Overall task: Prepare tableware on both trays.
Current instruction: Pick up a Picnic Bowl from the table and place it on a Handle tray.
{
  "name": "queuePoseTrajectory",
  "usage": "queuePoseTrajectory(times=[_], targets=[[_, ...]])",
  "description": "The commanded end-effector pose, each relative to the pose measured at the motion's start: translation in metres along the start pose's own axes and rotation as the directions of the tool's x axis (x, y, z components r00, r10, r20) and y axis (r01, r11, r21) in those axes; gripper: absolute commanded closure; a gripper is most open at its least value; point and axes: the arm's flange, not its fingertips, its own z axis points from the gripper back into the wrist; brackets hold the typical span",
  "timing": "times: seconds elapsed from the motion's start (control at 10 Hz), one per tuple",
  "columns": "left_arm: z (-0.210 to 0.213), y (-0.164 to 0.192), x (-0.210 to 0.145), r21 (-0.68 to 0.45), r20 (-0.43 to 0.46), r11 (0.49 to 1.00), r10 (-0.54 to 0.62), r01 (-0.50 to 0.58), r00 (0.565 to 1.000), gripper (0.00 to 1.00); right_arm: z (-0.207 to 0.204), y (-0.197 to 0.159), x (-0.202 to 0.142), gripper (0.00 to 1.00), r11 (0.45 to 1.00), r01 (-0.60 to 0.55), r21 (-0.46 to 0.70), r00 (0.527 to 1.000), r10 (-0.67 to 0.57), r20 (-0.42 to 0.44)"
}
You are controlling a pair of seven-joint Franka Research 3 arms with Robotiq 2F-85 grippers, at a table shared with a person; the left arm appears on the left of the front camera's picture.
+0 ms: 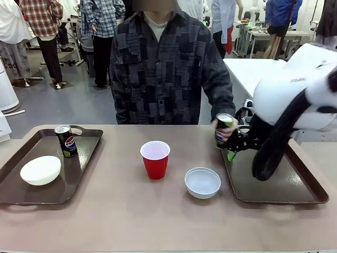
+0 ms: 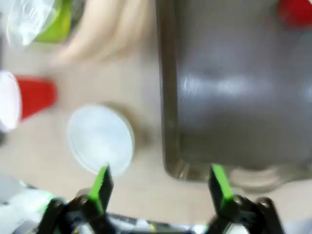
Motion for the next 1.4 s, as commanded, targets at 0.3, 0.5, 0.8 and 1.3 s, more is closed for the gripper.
queuePoseTrajectory(times=[0.3,0.5,0.8,1.3], targets=[[0.001,-0.002,-0.002,-0.008,0.003,1.000,0.004,-0.004,1.000,0.00,0.102,-0.051,-0.142,0.00,0.993,-0.014,0.114,0.996,0.024,-0.087],[0.001,-0.002,-0.002,-0.008,0.003,1.000,0.004,-0.004,1.000,0.00,0.091,-0.060,-0.133,0.00,0.991,0.014,0.137,0.993,0.003,-0.122],[0.001,-0.002,-0.002,-0.008,0.003,1.000,0.004,-0.004,1.000,0.00,0.080,-0.061,-0.127,0.00,0.989,0.047,0.140,0.992,-0.030,-0.124],[0.001,-0.002,-0.002,-0.008,0.003,1.000,0.004,-0.004,1.000,0.00,-0.030,-0.005,-0.059,0.00,0.992,0.123,-0.036,0.992,-0.124,-0.037]])
